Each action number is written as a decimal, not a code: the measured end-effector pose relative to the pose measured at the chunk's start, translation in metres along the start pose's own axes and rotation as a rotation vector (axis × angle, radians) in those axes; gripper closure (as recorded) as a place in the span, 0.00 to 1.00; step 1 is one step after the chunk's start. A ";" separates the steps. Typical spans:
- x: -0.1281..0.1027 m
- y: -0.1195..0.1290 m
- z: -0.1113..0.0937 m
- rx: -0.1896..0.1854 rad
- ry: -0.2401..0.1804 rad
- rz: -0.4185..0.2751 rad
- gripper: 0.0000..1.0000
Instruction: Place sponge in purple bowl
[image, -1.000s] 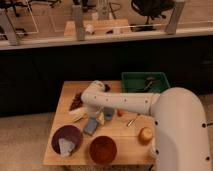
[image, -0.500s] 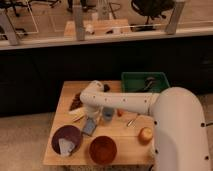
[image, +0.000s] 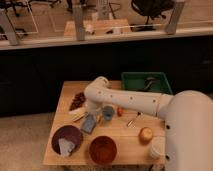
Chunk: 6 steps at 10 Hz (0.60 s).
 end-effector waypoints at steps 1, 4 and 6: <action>0.001 -0.006 -0.015 0.030 0.007 -0.011 0.60; 0.009 -0.020 -0.037 0.095 0.021 -0.029 0.60; 0.000 -0.030 -0.037 0.125 -0.018 -0.060 0.60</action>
